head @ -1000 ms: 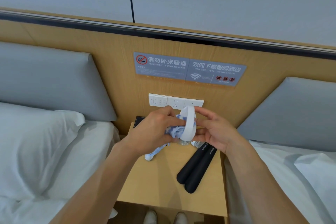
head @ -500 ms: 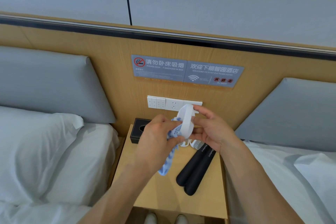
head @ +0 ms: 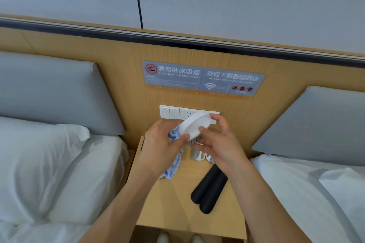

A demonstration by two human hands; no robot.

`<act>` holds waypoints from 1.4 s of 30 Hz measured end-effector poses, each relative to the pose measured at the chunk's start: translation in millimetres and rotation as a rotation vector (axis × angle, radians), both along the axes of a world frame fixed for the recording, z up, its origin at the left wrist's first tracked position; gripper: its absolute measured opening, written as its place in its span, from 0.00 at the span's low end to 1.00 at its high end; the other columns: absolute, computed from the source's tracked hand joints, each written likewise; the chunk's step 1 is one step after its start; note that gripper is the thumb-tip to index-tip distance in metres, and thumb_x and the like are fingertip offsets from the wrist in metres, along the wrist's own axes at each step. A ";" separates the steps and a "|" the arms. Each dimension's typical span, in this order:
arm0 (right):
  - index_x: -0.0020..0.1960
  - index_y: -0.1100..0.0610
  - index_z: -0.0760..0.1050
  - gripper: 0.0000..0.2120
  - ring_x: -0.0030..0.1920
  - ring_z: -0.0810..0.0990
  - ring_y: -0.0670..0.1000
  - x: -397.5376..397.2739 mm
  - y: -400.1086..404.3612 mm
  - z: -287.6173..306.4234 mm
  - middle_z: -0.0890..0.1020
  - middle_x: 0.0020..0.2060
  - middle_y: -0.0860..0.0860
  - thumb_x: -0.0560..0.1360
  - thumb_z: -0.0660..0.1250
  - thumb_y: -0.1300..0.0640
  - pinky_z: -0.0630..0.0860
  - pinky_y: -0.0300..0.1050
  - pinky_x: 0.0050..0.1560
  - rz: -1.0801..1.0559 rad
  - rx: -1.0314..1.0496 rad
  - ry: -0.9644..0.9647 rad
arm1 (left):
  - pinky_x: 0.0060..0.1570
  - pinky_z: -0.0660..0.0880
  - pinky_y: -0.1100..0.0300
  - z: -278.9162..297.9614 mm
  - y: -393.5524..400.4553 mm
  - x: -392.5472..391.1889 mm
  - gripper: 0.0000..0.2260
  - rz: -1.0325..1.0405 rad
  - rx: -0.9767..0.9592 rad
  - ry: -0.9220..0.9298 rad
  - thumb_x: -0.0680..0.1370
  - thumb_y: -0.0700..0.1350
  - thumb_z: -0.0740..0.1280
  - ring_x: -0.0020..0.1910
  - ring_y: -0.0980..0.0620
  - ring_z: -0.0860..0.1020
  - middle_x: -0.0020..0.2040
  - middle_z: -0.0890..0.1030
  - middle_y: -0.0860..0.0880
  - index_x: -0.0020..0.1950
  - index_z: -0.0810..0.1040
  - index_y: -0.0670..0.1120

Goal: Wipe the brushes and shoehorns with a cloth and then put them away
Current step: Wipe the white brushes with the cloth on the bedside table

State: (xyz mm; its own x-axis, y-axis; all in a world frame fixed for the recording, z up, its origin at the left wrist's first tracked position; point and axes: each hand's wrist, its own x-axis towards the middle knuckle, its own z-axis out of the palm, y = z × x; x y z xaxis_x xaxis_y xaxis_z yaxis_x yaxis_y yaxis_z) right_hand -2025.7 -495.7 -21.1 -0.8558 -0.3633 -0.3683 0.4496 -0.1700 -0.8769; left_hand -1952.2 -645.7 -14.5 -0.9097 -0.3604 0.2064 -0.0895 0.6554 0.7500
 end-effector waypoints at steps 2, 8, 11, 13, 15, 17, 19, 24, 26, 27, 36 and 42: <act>0.61 0.51 0.73 0.17 0.52 0.86 0.60 -1.7 5.0 3.9 0.82 0.57 0.63 0.78 0.67 0.69 0.84 0.54 0.46 0.051 -0.009 0.005 | 0.43 0.69 0.76 0.1 -14.6 -2.9 0.13 -0.054 0.004 0.003 0.75 0.46 0.73 0.44 0.64 0.76 0.44 0.77 0.58 0.59 0.82 0.50; 0.56 0.56 0.74 0.05 0.54 0.84 0.66 -5.8 10.1 5.7 0.76 0.63 0.64 0.81 0.65 0.58 0.82 0.60 0.47 0.162 -0.122 -0.159 | 0.48 0.73 0.64 12.2 -49.7 -14.4 0.11 -0.235 -0.081 -0.064 0.76 0.44 0.72 0.47 0.58 0.78 0.49 0.81 0.55 0.58 0.82 0.51; 0.55 0.56 0.74 0.09 0.56 0.83 0.69 -10.4 14.9 2.3 0.80 0.59 0.63 0.78 0.69 0.54 0.82 0.61 0.48 0.283 -0.181 -0.209 | 0.47 0.71 0.65 23.2 -56.4 -18.4 0.12 -0.354 -0.115 -0.064 0.76 0.41 0.72 0.48 0.59 0.78 0.49 0.81 0.56 0.58 0.82 0.51; 0.56 0.57 0.74 0.14 0.59 0.81 0.70 -14.3 20.3 1.0 0.80 0.59 0.63 0.74 0.73 0.55 0.82 0.62 0.51 0.390 -0.220 -0.197 | 0.46 0.72 0.66 29.0 -60.5 -19.6 0.13 -0.407 -0.121 -0.046 0.75 0.39 0.72 0.48 0.58 0.79 0.49 0.81 0.54 0.58 0.83 0.51; 0.61 0.57 0.74 0.21 0.62 0.78 0.72 -17.2 24.0 -0.6 0.78 0.64 0.64 0.71 0.77 0.57 0.81 0.62 0.54 0.499 -0.257 -0.174 | 0.46 0.73 0.65 32.9 -61.3 -20.9 0.15 -0.451 -0.120 -0.024 0.75 0.38 0.72 0.47 0.58 0.80 0.49 0.81 0.54 0.59 0.83 0.51; 0.70 0.53 0.72 0.30 0.65 0.76 0.70 -17.1 22.7 -2.2 0.77 0.66 0.65 0.71 0.78 0.59 0.80 0.61 0.57 0.609 -0.250 -0.124 | 0.44 0.75 0.62 36.1 -57.2 -23.4 0.15 -0.472 -0.125 -0.010 0.75 0.36 0.72 0.46 0.56 0.80 0.48 0.82 0.53 0.58 0.83 0.50; 0.74 0.50 0.70 0.31 0.62 0.80 0.64 -14.7 17.0 -2.7 0.78 0.66 0.63 0.73 0.76 0.59 0.81 0.57 0.57 0.641 -0.214 -0.081 | 0.42 0.76 0.58 38.5 -51.7 -27.2 0.14 -0.480 -0.158 0.003 0.74 0.33 0.70 0.44 0.55 0.80 0.46 0.82 0.52 0.55 0.84 0.48; 0.71 0.52 0.73 0.24 0.51 0.84 0.58 -13.6 9.9 -1.6 0.81 0.59 0.64 0.77 0.70 0.65 0.82 0.60 0.54 0.524 -0.154 -0.053 | 0.38 0.69 0.71 44.8 -41.3 -32.6 0.14 -0.482 -0.220 0.036 0.71 0.30 0.70 0.38 0.60 0.76 0.42 0.79 0.55 0.51 0.85 0.45; 0.70 0.54 0.73 0.24 0.51 0.84 0.59 -13.4 8.0 0.9 0.82 0.56 0.65 0.77 0.68 0.68 0.83 0.58 0.49 0.464 -0.126 -0.046 | 0.38 0.69 0.70 45.5 -34.7 -32.3 0.14 -0.430 -0.233 0.059 0.72 0.30 0.70 0.39 0.56 0.77 0.43 0.80 0.54 0.52 0.85 0.45; 0.70 0.54 0.73 0.23 0.51 0.84 0.60 -13.0 6.7 2.1 0.82 0.55 0.65 0.77 0.67 0.70 0.83 0.57 0.46 0.432 -0.118 -0.050 | 0.38 0.71 0.67 45.3 -30.9 -31.8 0.13 -0.399 -0.241 0.069 0.72 0.31 0.70 0.39 0.54 0.78 0.44 0.81 0.51 0.52 0.86 0.45; 0.65 0.59 0.77 0.16 0.48 0.86 0.60 -13.3 9.7 4.4 0.85 0.54 0.61 0.79 0.64 0.68 0.83 0.53 0.40 0.266 -0.108 -0.070 | 0.58 0.68 0.64 37.3 -19.7 -24.6 0.22 -0.482 -0.227 -0.189 0.79 0.33 0.58 0.65 0.49 0.68 0.70 0.66 0.50 0.72 0.71 0.46; 0.66 0.56 0.77 0.15 0.47 0.86 0.61 -21.1 18.2 6.3 0.84 0.54 0.63 0.81 0.63 0.64 0.85 0.55 0.41 0.233 -0.043 -0.001 | 0.64 0.68 0.51 35.0 -14.8 -10.8 0.30 -0.599 -0.299 -0.102 0.75 0.29 0.57 0.63 0.47 0.67 0.74 0.65 0.54 0.74 0.68 0.50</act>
State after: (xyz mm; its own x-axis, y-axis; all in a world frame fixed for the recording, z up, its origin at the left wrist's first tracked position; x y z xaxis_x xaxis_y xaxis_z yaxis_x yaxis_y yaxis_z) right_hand -2046.8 -477.5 -14.8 -0.7468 -0.5660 -0.3492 0.4819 -0.0985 -0.8707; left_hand -1963.0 -660.5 20.5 -0.9548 0.2713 0.1213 0.2930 0.7916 0.5361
